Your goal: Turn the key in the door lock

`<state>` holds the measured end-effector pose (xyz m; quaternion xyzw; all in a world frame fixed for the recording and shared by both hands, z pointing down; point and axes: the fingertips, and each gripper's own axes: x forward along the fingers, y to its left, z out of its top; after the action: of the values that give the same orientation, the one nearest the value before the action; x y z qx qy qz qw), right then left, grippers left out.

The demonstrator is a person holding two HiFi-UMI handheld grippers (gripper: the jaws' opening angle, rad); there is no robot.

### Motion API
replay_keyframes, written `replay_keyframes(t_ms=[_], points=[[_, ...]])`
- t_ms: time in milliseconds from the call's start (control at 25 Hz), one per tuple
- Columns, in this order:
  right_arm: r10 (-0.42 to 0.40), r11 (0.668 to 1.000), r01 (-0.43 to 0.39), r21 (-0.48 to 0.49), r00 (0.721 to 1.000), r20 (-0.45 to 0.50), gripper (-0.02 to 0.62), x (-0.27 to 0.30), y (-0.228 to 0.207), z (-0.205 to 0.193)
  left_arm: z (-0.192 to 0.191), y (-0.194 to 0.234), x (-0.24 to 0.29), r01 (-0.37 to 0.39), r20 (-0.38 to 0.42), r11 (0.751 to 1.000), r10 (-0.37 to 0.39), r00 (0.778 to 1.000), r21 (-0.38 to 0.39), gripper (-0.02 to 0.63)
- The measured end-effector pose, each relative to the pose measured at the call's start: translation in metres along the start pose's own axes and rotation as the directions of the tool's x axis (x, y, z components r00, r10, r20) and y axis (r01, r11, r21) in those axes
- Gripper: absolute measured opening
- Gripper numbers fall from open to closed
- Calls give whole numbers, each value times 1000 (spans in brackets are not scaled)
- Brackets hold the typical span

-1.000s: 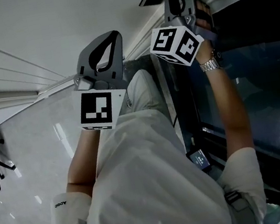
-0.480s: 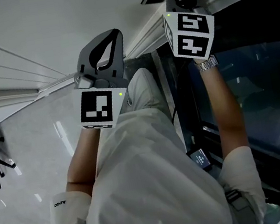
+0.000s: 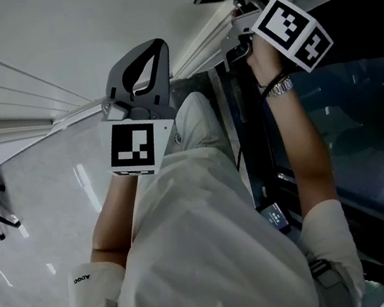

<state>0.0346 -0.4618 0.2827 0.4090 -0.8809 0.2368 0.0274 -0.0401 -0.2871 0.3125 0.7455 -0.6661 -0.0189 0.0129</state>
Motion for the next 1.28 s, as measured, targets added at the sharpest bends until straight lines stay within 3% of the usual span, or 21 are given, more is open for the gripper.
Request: replay_keyframes(t_ms=[160, 240, 320, 360, 400, 520, 600, 680, 720, 800, 920, 1000, 1040, 1120, 1280], points=[[49, 984, -48, 174, 999, -1, 12, 0, 0, -1, 0, -1, -1, -3, 2, 1000, 3, 1000, 6, 9], [79, 949, -76, 307, 997, 3, 12, -1, 0, -1, 1, -3, -1, 0, 3, 1000, 0, 1000, 7, 9], [123, 890, -118, 440, 992, 16, 12, -1, -1, -1, 1, -5, -1, 2, 5, 1000, -2, 1000, 7, 9], [143, 876, -136, 462, 990, 20, 12, 0, -1, -1, 1, -5, -1, 3, 5, 1000, -3, 1000, 7, 9], [158, 883, -150, 445, 987, 19, 12, 0, 0, -1, 1, -5, -1, 4, 5, 1000, -4, 1000, 8, 9], [183, 951, -173, 255, 983, -18, 25, -2, 7, -5, 1, -6, -1, 8, 5, 1000, -8, 1000, 7, 9], [165, 985, -162, 64, 985, -45, 130, -7, 7, -7, 1, -7, 0, 16, 5, 1000, -16, 1000, 8, 9], [102, 977, -110, -181, 993, -54, 149, -12, 6, -9, 0, -10, 1, 25, 5, 1000, -25, 1000, 7, 9], [65, 947, -77, -311, 997, -50, 153, -14, 6, -9, -1, -11, 2, 30, 6, 1000, -30, 1000, 6, 9], [-8, 828, -6, -561, 1000, -24, 156, -19, 8, -10, -1, -13, 4, 40, 7, 999, -40, 999, 5, 9], [-91, 538, 94, -838, 994, 53, 158, -26, 14, -7, 2, -20, 6, 52, 10, 999, -52, 999, 5, 9], [-127, 346, 123, -930, 988, 84, 158, -26, 17, -10, 3, -23, 6, 56, 12, 998, -56, 998, 5, 9], [-144, 265, 127, -956, 985, 91, 158, -24, 18, -12, 3, -22, 6, 56, 13, 998, -56, 998, 4, 9], [-175, 142, 127, -982, 979, 102, 158, -19, 16, -14, 2, -20, 4, 52, 13, 999, -52, 999, 2, 9], [-201, -64, 143, -988, 968, 153, 156, -11, 12, -11, 0, -14, -3, 31, 9, 1000, -31, 999, -6, 9]])
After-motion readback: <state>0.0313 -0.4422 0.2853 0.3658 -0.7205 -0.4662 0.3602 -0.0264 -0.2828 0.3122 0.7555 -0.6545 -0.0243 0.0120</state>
